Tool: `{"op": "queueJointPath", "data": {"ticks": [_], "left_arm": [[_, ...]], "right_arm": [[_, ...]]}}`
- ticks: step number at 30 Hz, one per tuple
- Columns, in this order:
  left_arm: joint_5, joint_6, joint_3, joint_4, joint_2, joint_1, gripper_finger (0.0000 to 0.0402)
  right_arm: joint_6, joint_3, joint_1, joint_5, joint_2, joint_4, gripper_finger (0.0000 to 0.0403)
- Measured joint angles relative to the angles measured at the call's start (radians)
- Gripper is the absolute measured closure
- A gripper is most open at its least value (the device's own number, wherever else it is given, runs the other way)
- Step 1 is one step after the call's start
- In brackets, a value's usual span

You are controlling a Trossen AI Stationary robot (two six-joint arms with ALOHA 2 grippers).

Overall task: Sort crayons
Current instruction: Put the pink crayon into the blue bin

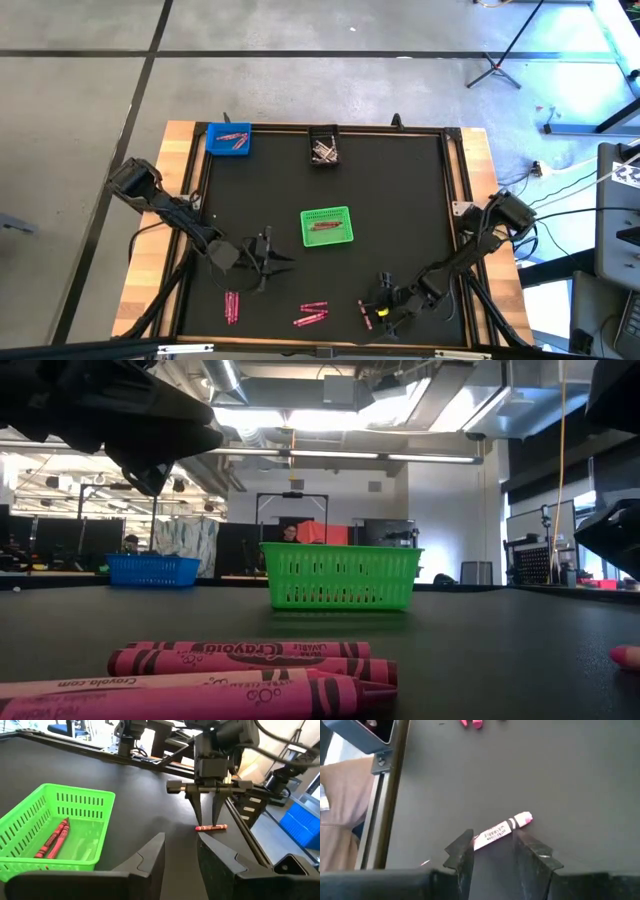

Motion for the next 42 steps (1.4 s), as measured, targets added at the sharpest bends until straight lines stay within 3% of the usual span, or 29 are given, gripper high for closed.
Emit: {"op": "queueJointPath", "data": {"ticks": [13,20,32,35,42], "left_arm": [[-0.018,-0.006,0.000,0.000,0.000,0.000,0.0296],[-0.019,-0.001,0.000,0.000,0.000,0.000,0.0296],[-0.018,0.003,0.000,0.000,0.000,0.000,0.0296],[-0.018,0.003,0.000,0.000,0.000,0.000,0.0296],[-0.018,0.003,0.000,0.000,0.000,0.000,0.0296]], "right_arm": [[-0.018,0.003,0.000,0.092,0.039,0.009,0.0272],[-0.106,-0.001,-0.009,0.075,0.012,-0.031,0.0272],[-0.080,0.000,-0.007,0.066,-0.018,-0.160,0.0273],[-0.080,0.000,-0.006,0.067,-0.018,-0.162,0.0289],[-0.080,0.000,-0.006,0.073,-0.018,-0.164,0.0373]]}}
